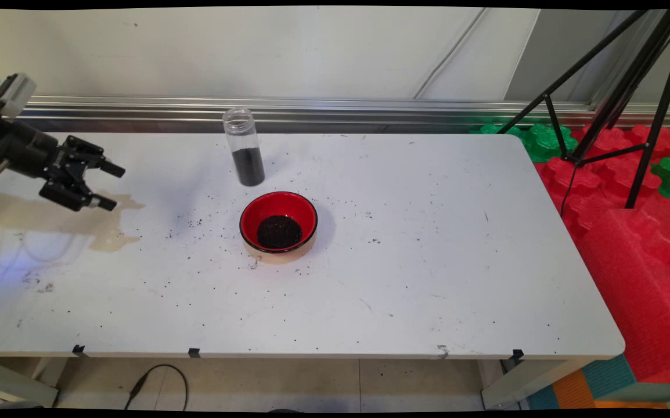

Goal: Pick up the black seasoning powder from the table

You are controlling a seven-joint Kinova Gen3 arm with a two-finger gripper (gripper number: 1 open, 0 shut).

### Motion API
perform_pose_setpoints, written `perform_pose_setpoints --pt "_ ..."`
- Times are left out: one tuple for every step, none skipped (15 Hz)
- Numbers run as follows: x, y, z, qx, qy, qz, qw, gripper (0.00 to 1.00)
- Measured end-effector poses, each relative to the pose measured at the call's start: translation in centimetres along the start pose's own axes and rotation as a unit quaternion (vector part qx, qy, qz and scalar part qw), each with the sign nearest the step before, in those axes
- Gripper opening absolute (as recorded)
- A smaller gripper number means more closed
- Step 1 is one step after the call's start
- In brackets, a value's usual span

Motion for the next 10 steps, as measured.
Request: perform_pose_setpoints --pt "0.4 -0.3 0.3 0.005 0.001 -0.008 1.0 1.0" --pt "0.7 -0.5 0.5 0.01 0.002 -0.014 0.9998 1.0" --pt "1.1 -0.9 0.8 0.016 0.003 -0.021 0.9996 1.0" --pt "1.5 -1.2 1.2 0.021 0.004 -0.027 0.9994 1.0" --pt "1.8 -1.5 1.5 0.027 0.005 -0.032 0.9991 1.0" --pt "2.0 -1.7 1.7 0.03 0.005 -0.035 0.9989 1.0" --pt "2.3 -2.1 2.0 0.035 0.006 -0.039 0.9986 1.0" --pt "2.7 -2.5 2.4 0.04 0.006 -0.044 0.9982 1.0" --pt "3.1 -2.8 2.9 0.046 0.007 -0.048 0.9978 1.0" --pt "3.4 -3.2 3.2 0.05 0.007 -0.051 0.9974 1.0"
